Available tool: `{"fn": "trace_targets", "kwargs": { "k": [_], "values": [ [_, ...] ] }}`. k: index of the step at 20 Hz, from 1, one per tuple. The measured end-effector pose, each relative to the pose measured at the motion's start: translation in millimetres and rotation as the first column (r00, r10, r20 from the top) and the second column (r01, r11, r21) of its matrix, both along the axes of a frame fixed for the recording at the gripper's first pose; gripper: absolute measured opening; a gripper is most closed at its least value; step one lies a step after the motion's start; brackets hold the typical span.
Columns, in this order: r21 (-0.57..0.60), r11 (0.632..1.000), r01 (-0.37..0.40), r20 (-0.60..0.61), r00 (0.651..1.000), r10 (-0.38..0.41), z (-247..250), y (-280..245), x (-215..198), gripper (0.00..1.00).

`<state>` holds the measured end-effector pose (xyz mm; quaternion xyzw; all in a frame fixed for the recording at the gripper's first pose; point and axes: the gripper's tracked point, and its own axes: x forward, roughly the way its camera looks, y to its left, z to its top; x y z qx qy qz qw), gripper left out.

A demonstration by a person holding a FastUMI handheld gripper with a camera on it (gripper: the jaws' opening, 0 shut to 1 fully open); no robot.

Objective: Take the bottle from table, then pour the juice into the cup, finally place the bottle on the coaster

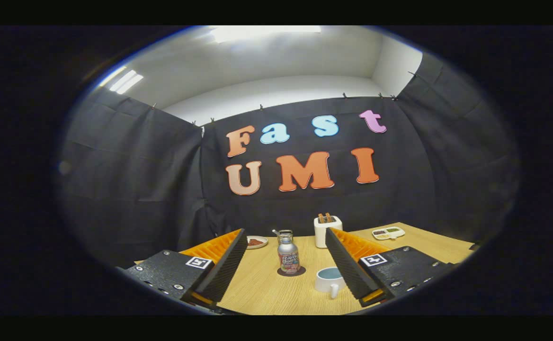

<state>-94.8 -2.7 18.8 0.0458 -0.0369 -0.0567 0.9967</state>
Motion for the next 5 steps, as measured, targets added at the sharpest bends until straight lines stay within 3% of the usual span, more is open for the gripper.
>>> {"fn": "trace_targets", "kwargs": {
  "k": [5],
  "values": [
    [-0.001,1.000,0.025,0.027,0.999,-0.025,10.6,-6.3,-1.6,0.98]
  ]
}}
